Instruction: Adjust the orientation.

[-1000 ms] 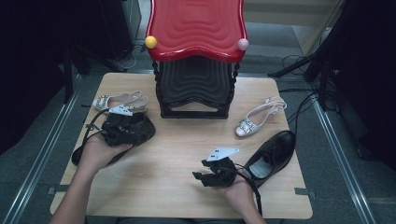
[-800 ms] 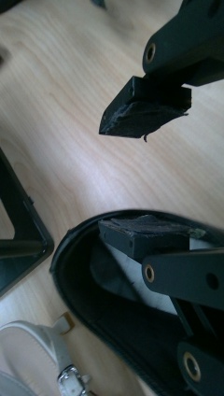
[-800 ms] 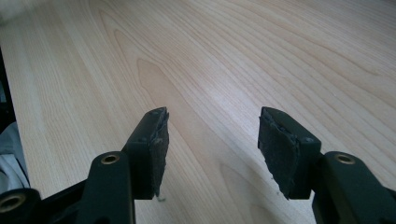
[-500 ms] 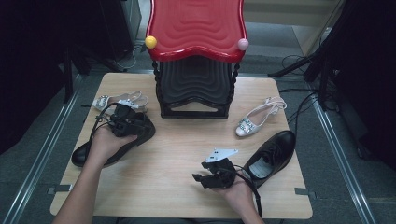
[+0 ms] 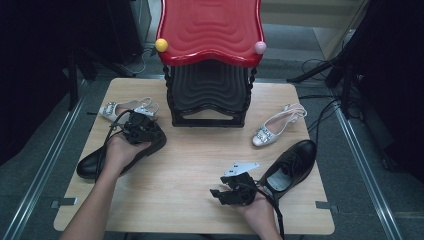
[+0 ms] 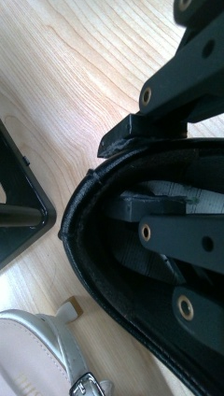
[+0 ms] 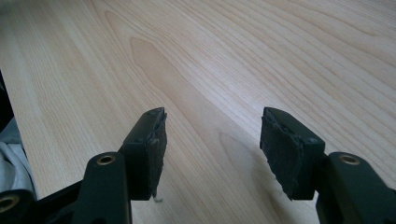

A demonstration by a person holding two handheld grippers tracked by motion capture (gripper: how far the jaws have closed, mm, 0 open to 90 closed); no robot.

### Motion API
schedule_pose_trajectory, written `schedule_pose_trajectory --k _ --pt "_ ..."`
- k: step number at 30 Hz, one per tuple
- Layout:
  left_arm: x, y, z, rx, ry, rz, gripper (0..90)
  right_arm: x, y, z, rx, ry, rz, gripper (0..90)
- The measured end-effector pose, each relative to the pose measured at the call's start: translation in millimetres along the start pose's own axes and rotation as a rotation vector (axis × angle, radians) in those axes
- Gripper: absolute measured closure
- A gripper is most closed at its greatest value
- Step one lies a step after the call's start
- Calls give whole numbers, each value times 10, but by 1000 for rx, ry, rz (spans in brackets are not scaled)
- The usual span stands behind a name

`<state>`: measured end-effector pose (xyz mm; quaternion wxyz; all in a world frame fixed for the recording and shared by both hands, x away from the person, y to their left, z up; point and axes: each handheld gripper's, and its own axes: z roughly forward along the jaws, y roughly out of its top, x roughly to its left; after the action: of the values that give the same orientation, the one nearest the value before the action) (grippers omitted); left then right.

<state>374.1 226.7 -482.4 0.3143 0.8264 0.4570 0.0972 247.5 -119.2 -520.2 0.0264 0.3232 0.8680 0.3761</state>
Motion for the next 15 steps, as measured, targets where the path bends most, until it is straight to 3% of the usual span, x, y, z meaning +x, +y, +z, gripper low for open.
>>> schedule_pose_trajectory --k 3,5,8,11,15 --pt "-11 5 -18 7 7 8 760 4 0 0 -1 1 0 420" --pt "-18 10 -40 17 -16 13 772 2 2 0 -2 4 0 420" --pt "-95 21 -83 38 -13 50 787 -2 11 7 1 11 8 420" --pt "-144 29 -130 53 -22 57 807 1 19 10 -3 14 5 420" --pt "-216 21 -242 51 -87 50 839 1 40 18 -7 26 -6 420"
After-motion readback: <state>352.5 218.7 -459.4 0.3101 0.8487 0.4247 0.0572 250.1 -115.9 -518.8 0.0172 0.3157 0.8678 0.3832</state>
